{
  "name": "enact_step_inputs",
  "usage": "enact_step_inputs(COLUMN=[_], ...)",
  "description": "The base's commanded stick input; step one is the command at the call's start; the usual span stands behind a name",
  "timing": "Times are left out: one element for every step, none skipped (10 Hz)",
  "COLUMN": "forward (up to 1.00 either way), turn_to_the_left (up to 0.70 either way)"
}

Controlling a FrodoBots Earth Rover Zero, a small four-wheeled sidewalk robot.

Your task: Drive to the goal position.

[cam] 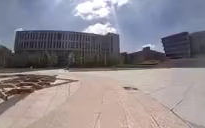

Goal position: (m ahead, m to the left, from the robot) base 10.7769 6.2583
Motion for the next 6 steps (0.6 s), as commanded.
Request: enact_step_inputs(forward=[0.50,0.50,0.50,0.50,0.50,0.50], turn_to_the_left=[0.00,0.44,0.50,0.43,0.23,0.03])
